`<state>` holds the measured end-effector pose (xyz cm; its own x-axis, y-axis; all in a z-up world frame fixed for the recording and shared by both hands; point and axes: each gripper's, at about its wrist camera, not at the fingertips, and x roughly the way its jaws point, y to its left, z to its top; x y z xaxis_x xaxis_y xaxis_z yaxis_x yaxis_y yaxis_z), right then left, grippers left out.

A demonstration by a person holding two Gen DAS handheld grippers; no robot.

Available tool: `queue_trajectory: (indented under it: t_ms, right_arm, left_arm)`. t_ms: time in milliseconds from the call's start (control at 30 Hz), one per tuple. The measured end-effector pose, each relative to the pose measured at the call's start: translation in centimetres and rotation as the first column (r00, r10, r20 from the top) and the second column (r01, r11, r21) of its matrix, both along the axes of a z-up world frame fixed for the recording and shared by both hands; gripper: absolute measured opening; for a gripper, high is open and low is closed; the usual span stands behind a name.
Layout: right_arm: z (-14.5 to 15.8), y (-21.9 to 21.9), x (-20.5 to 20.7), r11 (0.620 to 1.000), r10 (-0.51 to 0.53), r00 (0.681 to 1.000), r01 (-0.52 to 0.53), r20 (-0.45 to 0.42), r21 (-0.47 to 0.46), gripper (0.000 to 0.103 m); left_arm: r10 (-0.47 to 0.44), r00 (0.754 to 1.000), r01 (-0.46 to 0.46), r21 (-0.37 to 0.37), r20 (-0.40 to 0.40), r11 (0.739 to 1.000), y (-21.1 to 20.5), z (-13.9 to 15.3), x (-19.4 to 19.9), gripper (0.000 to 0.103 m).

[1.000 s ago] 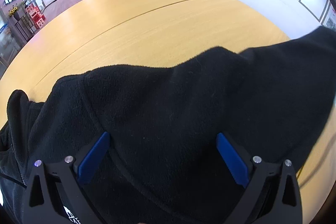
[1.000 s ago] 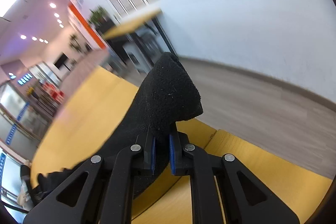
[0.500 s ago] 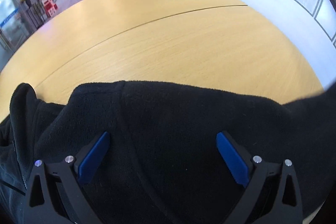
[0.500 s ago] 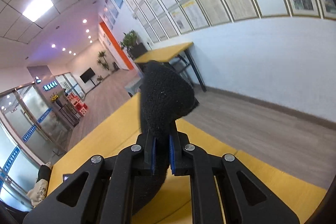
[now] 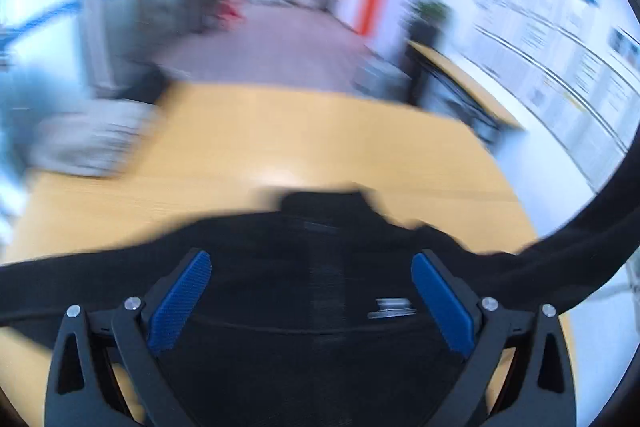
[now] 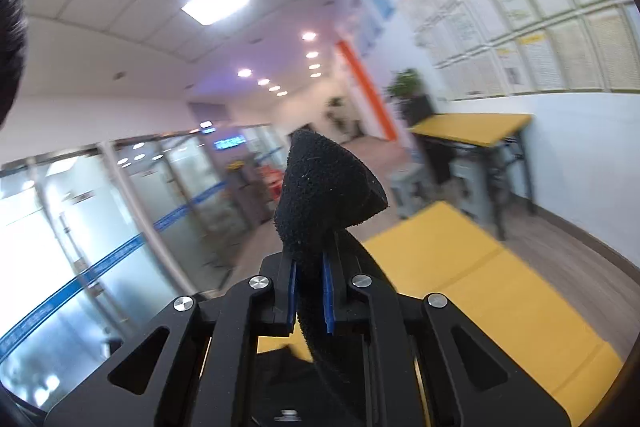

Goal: Fold clothes

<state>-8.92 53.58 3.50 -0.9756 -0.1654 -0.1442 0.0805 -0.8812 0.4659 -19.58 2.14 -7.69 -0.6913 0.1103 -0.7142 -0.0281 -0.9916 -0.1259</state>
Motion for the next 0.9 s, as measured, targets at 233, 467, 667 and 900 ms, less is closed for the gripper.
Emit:
queue_trajectory:
  t_ms: [233, 467, 667, 900]
  right_arm:
    - [-4.2, -18.5, -6.1, 0.97, 0.227, 0.953, -0.239, 0.201, 0.039, 0.01]
    - [-18.7, -38.4, -11.7, 0.913, 0.288, 0.874, -0.374, 0.392, 0.163, 0.01]
    - [-31.7, -50.0, -11.4, 0.81, 0.334, 0.752, -0.537, 0.569, 0.235, 0.011]
    - [-33.8, -51.2, -12.3, 0.733, 0.406, 0.676, -0.643, 0.615, 0.222, 0.047]
  left_arm:
    - [0.228, 0.971, -0.236, -0.131, -0.073, 0.963, -22.6, 10.4, 10.2, 0.103]
    - [0.254, 0.967, -0.254, -0.121, -0.013, 0.96, -35.0, 8.2, 15.8, 0.103]
    - [0.201, 0.977, -0.198, -0.043, 0.071, 0.979, -36.7, 1.6, 15.3, 0.103]
    - [-0.099, 0.991, 0.091, 0.087, 0.09, 0.992, -29.9, -2.7, 9.2, 0.103]
